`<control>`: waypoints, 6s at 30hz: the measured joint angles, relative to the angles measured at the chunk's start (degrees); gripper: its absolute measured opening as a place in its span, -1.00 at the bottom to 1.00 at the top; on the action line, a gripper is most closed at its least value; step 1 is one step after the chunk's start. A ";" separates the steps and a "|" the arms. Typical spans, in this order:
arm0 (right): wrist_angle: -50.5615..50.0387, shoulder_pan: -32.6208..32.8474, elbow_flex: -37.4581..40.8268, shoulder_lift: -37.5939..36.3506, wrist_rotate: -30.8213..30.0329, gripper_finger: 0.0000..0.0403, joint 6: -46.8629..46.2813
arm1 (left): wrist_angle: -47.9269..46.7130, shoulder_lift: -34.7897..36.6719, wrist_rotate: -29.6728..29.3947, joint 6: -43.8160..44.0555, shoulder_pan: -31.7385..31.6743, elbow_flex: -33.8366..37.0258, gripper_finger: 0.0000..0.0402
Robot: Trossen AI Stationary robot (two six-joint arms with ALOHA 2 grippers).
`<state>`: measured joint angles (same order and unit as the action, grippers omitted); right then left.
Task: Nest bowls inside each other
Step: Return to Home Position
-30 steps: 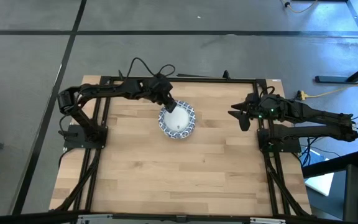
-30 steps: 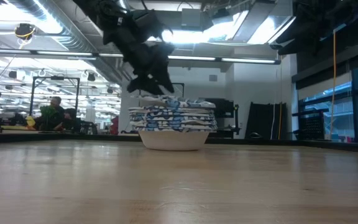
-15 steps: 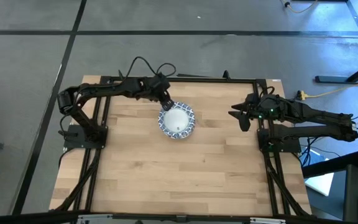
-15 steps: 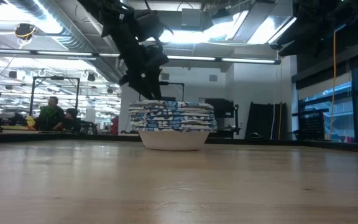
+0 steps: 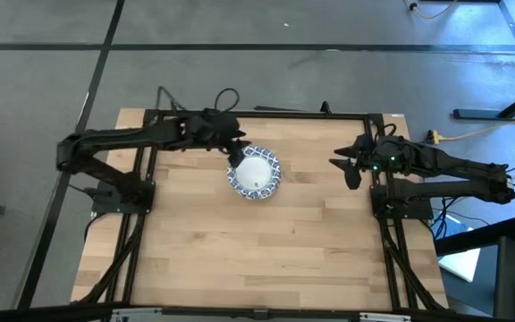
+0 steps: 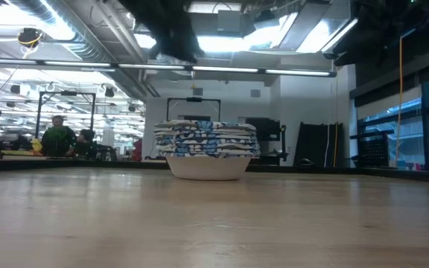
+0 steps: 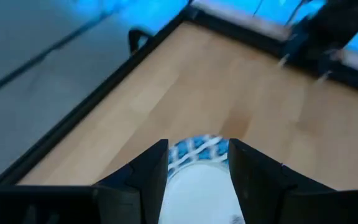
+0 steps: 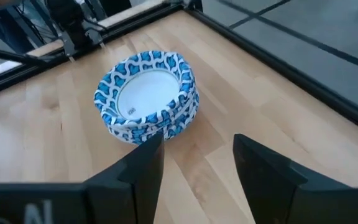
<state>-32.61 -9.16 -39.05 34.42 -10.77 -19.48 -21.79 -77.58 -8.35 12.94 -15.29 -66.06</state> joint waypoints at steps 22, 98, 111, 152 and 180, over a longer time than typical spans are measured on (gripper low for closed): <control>0.49 0.08 0.39 -15.79 -0.03 -0.04 6.33 | 6.56 36.42 -18.44 1.96 19.57 24.59 -0.19; 23.70 0.10 30.71 -31.65 13.61 -0.04 1.72 | 12.14 55.16 -13.11 21.21 22.95 58.91 -0.19; 23.39 0.10 34.59 -31.69 13.47 -0.04 -0.84 | 14.63 55.60 -13.09 23.15 22.93 62.03 -0.19; 21.23 0.10 34.60 -31.67 13.39 -0.04 -2.63 | 13.72 55.58 -13.19 22.88 22.93 62.03 -0.19; 21.21 0.08 34.58 -31.67 13.41 -0.04 -2.59 | 13.71 55.58 -13.19 22.85 22.95 62.03 -0.19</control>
<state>-11.40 -9.08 -4.46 2.74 2.63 -22.06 -8.08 -22.00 -21.54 35.79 7.66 -4.03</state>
